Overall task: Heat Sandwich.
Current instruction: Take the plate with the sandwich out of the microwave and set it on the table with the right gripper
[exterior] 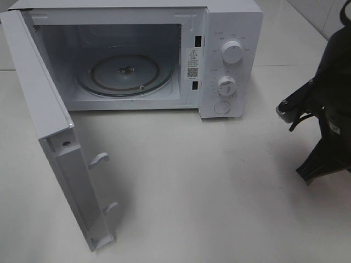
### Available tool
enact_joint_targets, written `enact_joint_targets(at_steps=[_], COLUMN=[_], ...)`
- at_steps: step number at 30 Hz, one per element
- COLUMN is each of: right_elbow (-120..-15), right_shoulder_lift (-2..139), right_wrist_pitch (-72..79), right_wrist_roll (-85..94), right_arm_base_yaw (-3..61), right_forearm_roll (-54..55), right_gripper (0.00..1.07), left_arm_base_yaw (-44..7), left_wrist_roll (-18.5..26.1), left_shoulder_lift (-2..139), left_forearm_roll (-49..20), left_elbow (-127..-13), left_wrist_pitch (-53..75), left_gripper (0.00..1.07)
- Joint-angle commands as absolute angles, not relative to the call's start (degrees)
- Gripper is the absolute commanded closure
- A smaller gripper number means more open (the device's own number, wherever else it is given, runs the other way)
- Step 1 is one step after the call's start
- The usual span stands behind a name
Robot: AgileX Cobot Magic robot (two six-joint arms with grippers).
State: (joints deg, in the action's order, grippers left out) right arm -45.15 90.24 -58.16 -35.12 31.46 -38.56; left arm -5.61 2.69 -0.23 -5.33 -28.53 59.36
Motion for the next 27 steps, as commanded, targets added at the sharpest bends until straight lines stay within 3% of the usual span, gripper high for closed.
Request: enact_joint_targets(at_steps=[1, 27], right_elbow=[-45.49, -45.49], right_shoulder_lift=[92.02, 106.23], right_wrist_pitch=[-59.07, -48.64], right_wrist_roll=[-37.93, -42.46], right_arm_base_yaw=[31.23, 28.65], right_forearm_roll=[-39.76, -40.22], right_gripper=[1.03, 1.01], left_arm_base_yaw=[-5.39, -5.39], left_wrist_roll=[2.52, 2.52], left_shoulder_lift=[-1.49, -1.49], left_forearm_roll=[-5.39, -4.98], left_elbow=[-28.3, -28.3], left_wrist_pitch=[58.9, 58.9], left_gripper=[0.03, 0.03])
